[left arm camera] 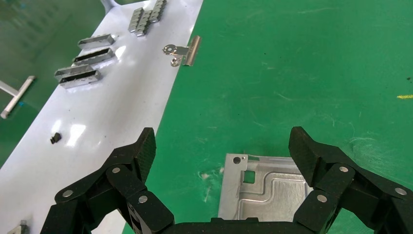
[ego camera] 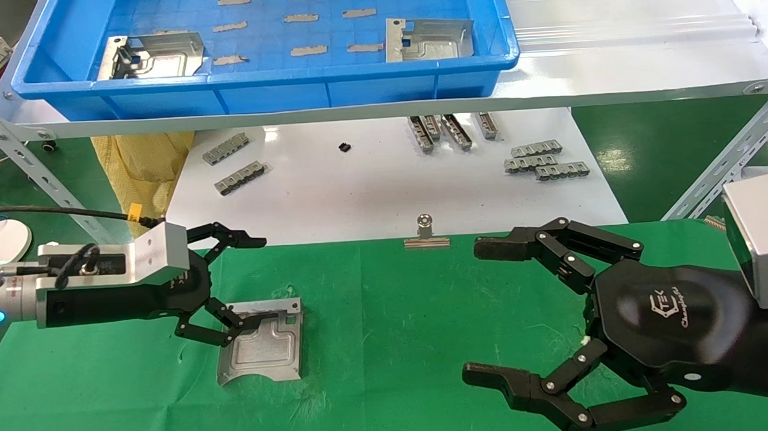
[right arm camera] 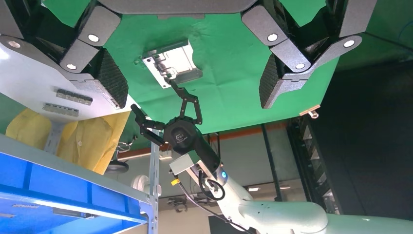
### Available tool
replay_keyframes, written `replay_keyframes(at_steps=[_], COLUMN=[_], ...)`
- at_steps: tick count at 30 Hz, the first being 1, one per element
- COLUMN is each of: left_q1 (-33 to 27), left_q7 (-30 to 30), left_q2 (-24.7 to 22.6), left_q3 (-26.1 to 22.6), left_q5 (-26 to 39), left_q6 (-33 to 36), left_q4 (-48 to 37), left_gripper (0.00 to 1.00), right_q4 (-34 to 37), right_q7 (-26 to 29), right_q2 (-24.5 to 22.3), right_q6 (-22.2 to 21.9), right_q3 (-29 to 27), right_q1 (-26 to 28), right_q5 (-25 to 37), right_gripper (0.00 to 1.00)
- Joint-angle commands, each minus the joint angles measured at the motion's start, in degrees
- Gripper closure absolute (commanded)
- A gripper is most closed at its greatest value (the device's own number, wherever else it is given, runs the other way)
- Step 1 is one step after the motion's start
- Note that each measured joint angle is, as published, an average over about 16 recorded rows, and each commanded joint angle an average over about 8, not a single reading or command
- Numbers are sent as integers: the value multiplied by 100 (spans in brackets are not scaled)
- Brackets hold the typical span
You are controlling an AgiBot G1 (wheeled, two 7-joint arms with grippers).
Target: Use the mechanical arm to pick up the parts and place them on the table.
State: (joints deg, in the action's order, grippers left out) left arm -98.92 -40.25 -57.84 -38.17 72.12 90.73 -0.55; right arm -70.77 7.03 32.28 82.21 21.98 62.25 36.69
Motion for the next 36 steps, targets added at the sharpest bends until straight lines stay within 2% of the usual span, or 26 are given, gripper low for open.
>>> replay_keyframes(at_steps=[1,15,36], left_q1=[0,94,1342], left_q7=[-1,129,1830], left_q2=[0,58,820], left_q3=[-1,57,795], left_q5=[1,-76,-1085], left_q6=[0,-12,-181], left_q4=[1,188,2665], left_gripper=[0,0,0], right_q4=[0,0,0], right_q7=[0,0,0], right_q2=[0,0,0], right_q6=[0,0,0], right_q3=[0,0,0], right_q1=[0,0,0], right_q5=[0,0,0], right_gripper=[0,0,0])
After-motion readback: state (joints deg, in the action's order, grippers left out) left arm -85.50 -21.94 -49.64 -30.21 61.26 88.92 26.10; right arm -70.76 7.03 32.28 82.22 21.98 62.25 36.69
